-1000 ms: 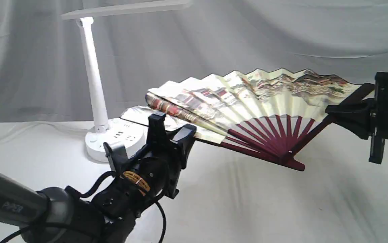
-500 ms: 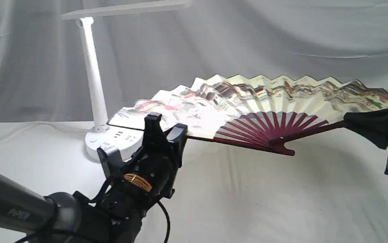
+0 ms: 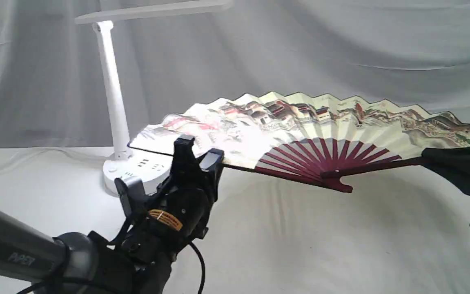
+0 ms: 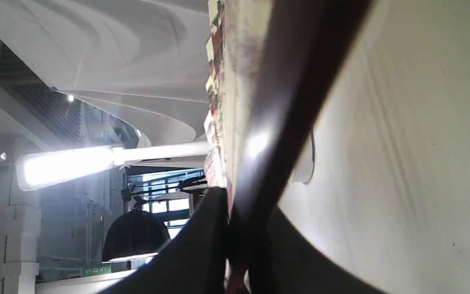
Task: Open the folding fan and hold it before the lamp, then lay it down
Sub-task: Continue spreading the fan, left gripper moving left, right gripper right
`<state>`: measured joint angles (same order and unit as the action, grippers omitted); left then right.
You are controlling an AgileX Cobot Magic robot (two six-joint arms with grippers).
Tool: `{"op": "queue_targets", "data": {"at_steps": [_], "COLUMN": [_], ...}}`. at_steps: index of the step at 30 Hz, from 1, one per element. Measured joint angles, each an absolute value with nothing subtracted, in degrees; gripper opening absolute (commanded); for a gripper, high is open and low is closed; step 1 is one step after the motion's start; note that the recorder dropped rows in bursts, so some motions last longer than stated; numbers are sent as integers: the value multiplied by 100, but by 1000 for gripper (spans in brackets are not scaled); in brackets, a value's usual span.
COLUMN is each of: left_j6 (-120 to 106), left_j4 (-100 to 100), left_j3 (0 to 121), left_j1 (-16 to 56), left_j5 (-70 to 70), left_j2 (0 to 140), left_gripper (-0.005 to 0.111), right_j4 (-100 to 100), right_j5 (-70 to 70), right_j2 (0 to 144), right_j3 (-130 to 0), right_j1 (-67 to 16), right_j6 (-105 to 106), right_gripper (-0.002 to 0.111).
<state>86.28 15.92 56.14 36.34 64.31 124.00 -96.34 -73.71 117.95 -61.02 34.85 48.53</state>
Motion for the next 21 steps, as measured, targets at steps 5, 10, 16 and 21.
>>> {"op": "queue_targets", "data": {"at_steps": [5, 10, 16, 21], "left_j6": [8617, 8605, 8527, 8495], "left_j4": [1607, 1607, 1619, 1671], "left_j3": [5614, 5614, 5614, 5614], "left_j1": [3634, 3634, 3634, 3634], "left_j5": [6431, 6418, 6299, 6283], "left_j2": [12342, 12231, 11981, 11833], "left_gripper": [0, 0, 0, 0], "right_j4": [-9634, -9634, -9718, -9760], "right_j5": [-7371, -7408, -7479, -7479], "right_j2": [11757, 11735, 11605, 11330], "right_j3": [-6093, -6093, -6093, -6093], "right_j1": [3485, 3485, 3485, 3485], "right_j6": [4877, 4877, 4877, 4877], "right_gripper": [0, 0, 0, 0]}}
